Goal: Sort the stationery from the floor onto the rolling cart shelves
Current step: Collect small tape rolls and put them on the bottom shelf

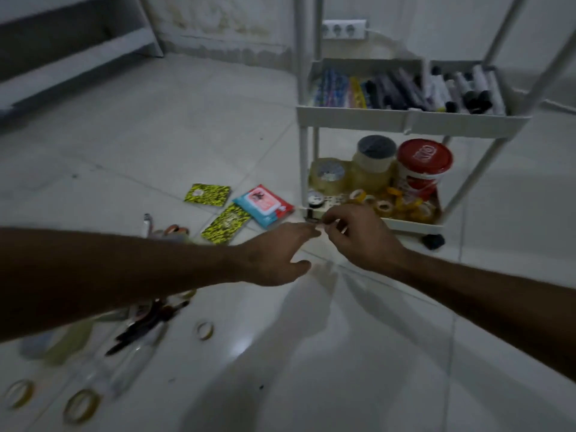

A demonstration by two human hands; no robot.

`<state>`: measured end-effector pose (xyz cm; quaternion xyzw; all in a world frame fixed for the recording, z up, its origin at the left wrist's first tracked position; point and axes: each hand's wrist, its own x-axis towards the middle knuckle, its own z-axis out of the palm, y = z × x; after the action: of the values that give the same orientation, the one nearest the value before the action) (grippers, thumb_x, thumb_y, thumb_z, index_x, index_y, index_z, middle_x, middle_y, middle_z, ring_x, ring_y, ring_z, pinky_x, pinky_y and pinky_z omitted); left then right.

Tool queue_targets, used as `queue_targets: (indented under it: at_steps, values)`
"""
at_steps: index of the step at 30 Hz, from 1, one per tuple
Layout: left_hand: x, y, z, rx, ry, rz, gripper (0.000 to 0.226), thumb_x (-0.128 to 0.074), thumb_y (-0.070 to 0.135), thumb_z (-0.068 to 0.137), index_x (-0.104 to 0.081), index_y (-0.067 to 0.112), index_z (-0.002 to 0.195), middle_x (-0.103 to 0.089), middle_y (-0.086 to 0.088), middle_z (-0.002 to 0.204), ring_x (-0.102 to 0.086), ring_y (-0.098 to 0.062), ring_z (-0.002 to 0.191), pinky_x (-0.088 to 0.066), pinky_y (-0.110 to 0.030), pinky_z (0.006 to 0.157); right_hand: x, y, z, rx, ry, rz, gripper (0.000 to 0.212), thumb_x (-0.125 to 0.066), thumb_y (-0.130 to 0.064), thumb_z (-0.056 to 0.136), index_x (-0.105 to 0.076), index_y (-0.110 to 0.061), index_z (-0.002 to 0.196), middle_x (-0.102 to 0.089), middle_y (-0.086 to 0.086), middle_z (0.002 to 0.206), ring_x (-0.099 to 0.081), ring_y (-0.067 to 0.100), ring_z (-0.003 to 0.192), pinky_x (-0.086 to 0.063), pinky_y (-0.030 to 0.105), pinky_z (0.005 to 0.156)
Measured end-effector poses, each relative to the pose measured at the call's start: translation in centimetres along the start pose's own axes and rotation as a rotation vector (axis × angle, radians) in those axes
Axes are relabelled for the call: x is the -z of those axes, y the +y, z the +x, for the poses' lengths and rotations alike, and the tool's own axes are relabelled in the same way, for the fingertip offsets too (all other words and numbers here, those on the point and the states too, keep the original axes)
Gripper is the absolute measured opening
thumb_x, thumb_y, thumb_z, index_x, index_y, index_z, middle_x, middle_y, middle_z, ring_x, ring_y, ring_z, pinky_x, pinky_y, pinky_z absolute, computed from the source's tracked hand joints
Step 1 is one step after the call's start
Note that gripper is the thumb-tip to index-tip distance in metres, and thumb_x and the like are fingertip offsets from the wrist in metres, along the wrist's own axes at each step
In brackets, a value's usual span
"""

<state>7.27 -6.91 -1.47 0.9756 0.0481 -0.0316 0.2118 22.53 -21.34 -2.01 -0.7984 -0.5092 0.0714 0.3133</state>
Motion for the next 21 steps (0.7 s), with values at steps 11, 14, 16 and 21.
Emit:
queue_targets:
  at_steps: [11, 14, 16, 21]
  values:
    - [-1.6, -10.1, -18.5, 0.331, 0.343, -0.186, 0.025, -0.065, 0.03, 0.089, -0.066, 0.02, 0.112, -0.065, 0.009, 0.1, -0.058, -0.004, 0.087, -0.043, -0.018, 0.074, -13.5, -10.1, -3.1, -0.011, -0.256, 0.135, 0.017, -0.068, -0.025, 0.09, -0.073, -0.022, 0.106, -0.065, -0.016, 0.086, -0.063, 0.002, 0.067, -0.039, 0.009, 0.065]
    - [-3.9, -11.6, -21.4, 0.429, 0.433, -0.24, 0.015, -0.069, 0.019, 0.09, -0.069, 0.019, 0.104, -0.065, 0.008, 0.084, -0.06, -0.005, 0.078, -0.043, -0.019, 0.069, -18.4, -11.2, -5.0, -0.014, -0.353, 0.158, 0.024, -0.07, -0.033, 0.089, -0.071, -0.025, 0.111, -0.067, -0.011, 0.102, -0.06, 0.002, 0.08, -0.042, 0.02, 0.076]
    - [-5.4, -12.1, -22.8, 0.444, 0.46, -0.234, 0.013, -0.068, 0.019, 0.09, -0.067, 0.022, 0.102, -0.062, 0.007, 0.088, -0.059, -0.007, 0.083, -0.048, -0.025, 0.071, -21.1, -11.9, -5.9, 0.017, -0.375, 0.154, 0.028, -0.068, -0.04, 0.088, -0.07, -0.026, 0.113, -0.065, -0.008, 0.111, -0.058, 0.009, 0.097, -0.045, 0.027, 0.086]
    - [-7.6, -12.7, -26.5, 0.556, 0.571, -0.231, 0.016, -0.064, 0.021, 0.09, -0.065, 0.021, 0.106, -0.061, 0.007, 0.103, -0.058, -0.012, 0.097, -0.053, -0.034, 0.083, -25.1, -13.4, -7.4, 0.016, -0.305, 0.028, 0.021, -0.066, -0.032, 0.09, -0.071, -0.019, 0.105, -0.06, -0.002, 0.117, -0.051, 0.023, 0.101, -0.047, 0.036, 0.083]
